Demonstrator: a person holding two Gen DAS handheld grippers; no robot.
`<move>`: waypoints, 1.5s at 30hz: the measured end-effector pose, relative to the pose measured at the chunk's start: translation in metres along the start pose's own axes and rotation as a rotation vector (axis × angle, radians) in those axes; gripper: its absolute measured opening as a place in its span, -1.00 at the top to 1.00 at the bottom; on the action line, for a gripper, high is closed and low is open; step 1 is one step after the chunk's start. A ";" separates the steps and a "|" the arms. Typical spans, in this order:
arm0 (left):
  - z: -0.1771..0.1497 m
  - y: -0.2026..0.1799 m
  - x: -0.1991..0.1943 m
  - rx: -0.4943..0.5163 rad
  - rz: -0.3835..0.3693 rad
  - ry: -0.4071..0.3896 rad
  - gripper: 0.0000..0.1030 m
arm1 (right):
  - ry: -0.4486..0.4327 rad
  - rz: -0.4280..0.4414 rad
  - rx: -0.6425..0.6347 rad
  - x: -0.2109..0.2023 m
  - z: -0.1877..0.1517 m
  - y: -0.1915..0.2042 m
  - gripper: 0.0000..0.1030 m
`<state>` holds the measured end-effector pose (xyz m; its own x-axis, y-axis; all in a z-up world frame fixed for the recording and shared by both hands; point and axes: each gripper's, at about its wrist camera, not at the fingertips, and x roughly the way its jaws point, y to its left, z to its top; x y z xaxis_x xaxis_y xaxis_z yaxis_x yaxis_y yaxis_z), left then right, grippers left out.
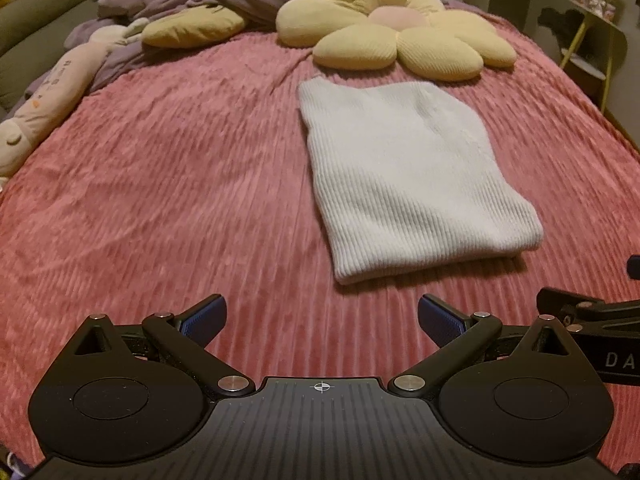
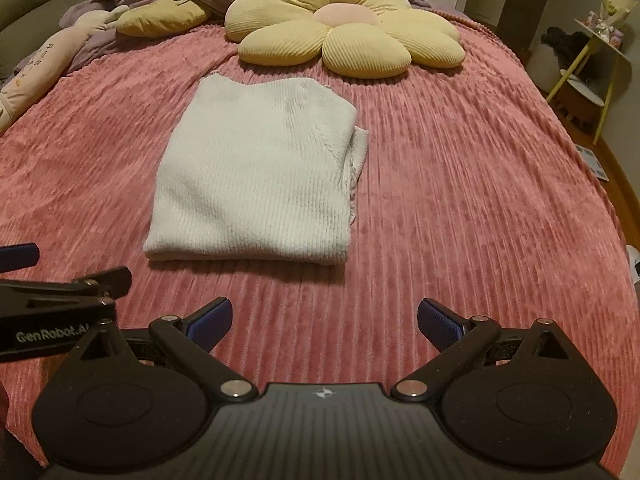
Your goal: Fold small clothes
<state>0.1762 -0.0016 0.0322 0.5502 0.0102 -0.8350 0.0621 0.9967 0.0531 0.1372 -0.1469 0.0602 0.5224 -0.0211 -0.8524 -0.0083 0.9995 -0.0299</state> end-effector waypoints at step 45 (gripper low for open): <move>0.003 0.000 -0.014 0.000 0.009 -0.030 -1.00 | -0.057 0.001 -0.004 -0.025 0.006 0.000 -0.92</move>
<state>0.1707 -0.0020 0.0456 0.5757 0.0169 -0.8175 0.0567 0.9966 0.0605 0.1292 -0.1459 0.0845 0.5699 -0.0186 -0.8215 -0.0122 0.9994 -0.0311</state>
